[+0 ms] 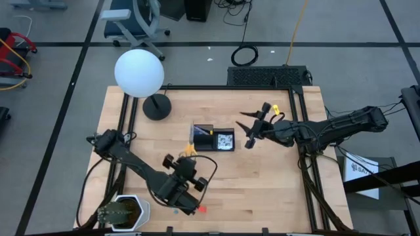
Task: Pick and place office supplies into organizer
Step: Put the yellow scissors into the desk organizer
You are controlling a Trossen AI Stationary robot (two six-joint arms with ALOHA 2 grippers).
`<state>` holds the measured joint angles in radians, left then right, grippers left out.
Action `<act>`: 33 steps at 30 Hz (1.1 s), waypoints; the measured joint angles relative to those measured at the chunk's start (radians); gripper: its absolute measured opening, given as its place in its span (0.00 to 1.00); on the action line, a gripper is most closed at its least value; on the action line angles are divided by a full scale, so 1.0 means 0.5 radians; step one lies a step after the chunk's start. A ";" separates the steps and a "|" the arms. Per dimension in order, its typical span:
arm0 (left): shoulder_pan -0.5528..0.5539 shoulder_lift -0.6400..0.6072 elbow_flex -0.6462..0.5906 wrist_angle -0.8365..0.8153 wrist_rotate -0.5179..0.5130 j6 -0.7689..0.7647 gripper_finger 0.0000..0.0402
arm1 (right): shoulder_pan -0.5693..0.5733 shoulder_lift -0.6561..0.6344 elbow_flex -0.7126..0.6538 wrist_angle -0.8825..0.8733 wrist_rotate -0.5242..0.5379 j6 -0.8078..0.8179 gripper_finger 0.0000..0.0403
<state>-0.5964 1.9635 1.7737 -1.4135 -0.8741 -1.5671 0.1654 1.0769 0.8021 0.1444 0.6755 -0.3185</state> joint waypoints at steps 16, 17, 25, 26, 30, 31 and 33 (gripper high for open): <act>0.007 -0.461 -0.002 -0.066 -0.828 0.426 0.03 | 0.001 0.000 0.000 -0.028 -0.104 0.276 0.43; 0.020 -0.463 -0.002 -0.066 -0.829 0.437 0.03 | 0.001 0.001 0.000 -0.027 -0.105 0.277 0.43; 0.196 -0.466 -0.166 -0.043 -0.799 0.411 0.03 | 0.000 0.000 0.000 0.018 -0.105 -0.123 0.43; 0.224 -0.466 -0.199 -0.023 -0.779 0.392 0.03 | 0.001 0.000 0.000 0.018 -0.106 -0.223 0.43; 0.374 -0.463 -0.268 0.098 -0.605 0.455 0.03 | 0.000 0.010 0.000 0.019 -0.105 -0.601 0.43; 0.414 -0.463 -0.268 0.140 -0.533 0.506 0.03 | 0.000 0.015 0.000 0.018 -0.106 -0.687 0.43; 0.476 -0.466 -0.269 0.297 -0.429 0.686 0.03 | 0.000 0.019 0.000 0.014 -0.106 -0.833 0.43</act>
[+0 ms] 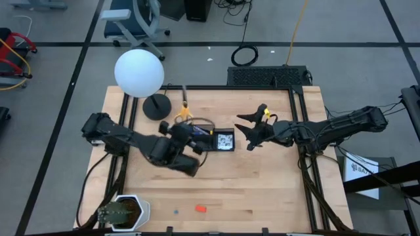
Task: Pick and place office supplies into organizer
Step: Put the yellow scissors into the desk organizer
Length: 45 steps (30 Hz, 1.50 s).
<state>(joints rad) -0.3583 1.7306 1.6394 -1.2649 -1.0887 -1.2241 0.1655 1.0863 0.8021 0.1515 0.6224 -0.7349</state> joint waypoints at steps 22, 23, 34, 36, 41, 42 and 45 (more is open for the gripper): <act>0.176 0.015 -0.220 1.206 0.835 1.075 0.03 | 0.394 0.456 0.001 0.331 0.722 -1.597 0.42; 0.169 0.015 -0.220 1.235 0.858 1.098 0.03 | 0.396 0.493 0.001 0.431 0.760 -1.686 0.42; 0.122 0.023 -0.219 1.273 0.934 1.126 0.03 | 0.408 0.720 0.001 0.817 0.827 -2.135 0.42; 0.123 0.044 -0.218 1.305 0.950 1.129 0.03 | 0.406 0.750 0.001 0.847 0.800 -2.185 0.42; 0.151 0.122 -0.217 1.414 1.095 1.168 0.03 | 0.418 0.780 0.001 1.008 0.797 -2.323 0.42; 0.162 0.133 -0.217 1.428 1.127 1.185 0.03 | 0.420 0.780 0.001 1.014 0.796 -2.326 0.42; 0.196 0.158 -0.217 1.475 1.179 1.204 0.03 | 0.436 0.780 0.001 1.006 0.797 -2.331 0.42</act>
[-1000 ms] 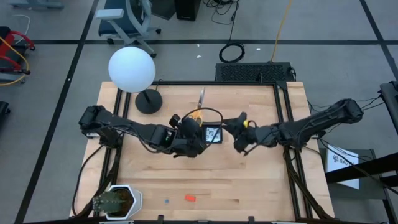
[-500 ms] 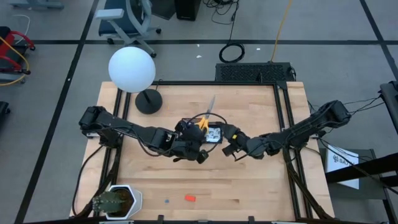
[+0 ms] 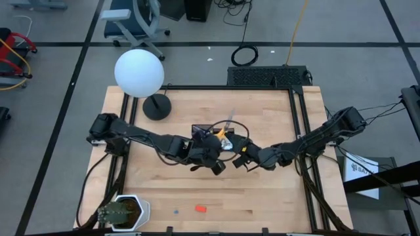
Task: Pick and place office supplies into organizer
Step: Put the yellow scissors into the desk organizer
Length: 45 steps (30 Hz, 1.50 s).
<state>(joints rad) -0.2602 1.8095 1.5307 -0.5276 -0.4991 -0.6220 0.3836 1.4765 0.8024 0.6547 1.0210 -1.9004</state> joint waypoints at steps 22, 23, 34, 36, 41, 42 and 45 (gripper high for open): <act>-0.034 0.001 0.001 0.174 0.109 0.133 0.03 | 0.004 0.000 -0.001 -0.035 -0.049 0.077 0.21; -0.034 0.001 0.001 0.174 0.108 0.133 0.03 | 0.004 0.000 0.000 -0.040 -0.045 0.094 0.16; -0.032 0.003 0.002 0.164 0.107 0.135 0.06 | -0.022 0.002 -0.006 -0.144 -0.042 0.143 0.06; -0.032 0.003 0.002 0.165 0.107 0.142 0.07 | -0.022 0.001 -0.005 -0.141 -0.047 0.144 0.06; -0.034 0.003 0.002 0.165 0.107 0.176 0.08 | -0.021 0.001 -0.004 -0.139 -0.052 0.149 0.06; -0.033 0.003 0.002 0.165 0.107 0.184 0.08 | -0.021 0.002 -0.004 -0.139 -0.050 0.149 0.06; -0.033 0.003 0.002 0.165 0.107 0.195 0.08 | -0.021 0.002 -0.003 -0.139 -0.049 0.149 0.06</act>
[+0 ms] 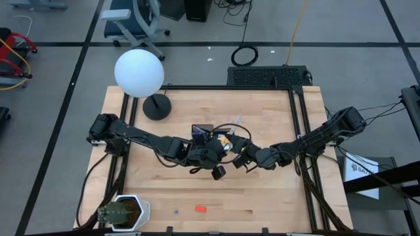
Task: Pick and place office supplies into organizer
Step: Put the yellow scissors into the desk organizer
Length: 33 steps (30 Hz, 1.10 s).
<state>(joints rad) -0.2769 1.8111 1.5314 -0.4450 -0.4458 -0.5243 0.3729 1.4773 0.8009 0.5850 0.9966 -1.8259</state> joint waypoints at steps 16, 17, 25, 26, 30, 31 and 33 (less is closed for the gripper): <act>0.001 -0.018 0.003 -0.088 0.000 0.051 0.13 | -0.001 -0.001 0.004 0.004 -0.009 0.016 0.06; 0.001 -0.018 0.003 -0.098 0.000 0.052 0.14 | -0.001 -0.001 0.004 0.008 -0.008 0.019 0.06; 0.002 -0.018 0.003 -0.100 0.001 0.103 0.33 | -0.001 -0.002 0.005 0.005 -0.002 0.020 0.06; 0.002 -0.019 0.003 -0.100 0.000 0.104 0.35 | -0.002 -0.002 0.005 0.005 -0.001 0.020 0.06; 0.003 -0.026 0.002 -0.101 -0.008 0.150 0.40 | -0.002 -0.002 0.005 0.005 0.007 0.058 0.06; 0.003 -0.027 0.002 -0.101 -0.021 0.155 0.41 | -0.002 -0.002 0.005 0.005 0.008 0.065 0.06; 0.001 -0.054 -0.001 -0.126 -0.040 0.172 0.42 | -0.002 -0.002 0.005 0.014 0.012 0.070 0.06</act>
<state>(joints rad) -0.2766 1.7838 1.5311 -0.5079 -0.4656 -0.4381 0.3717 1.4765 0.8032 0.5921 1.0024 -1.7911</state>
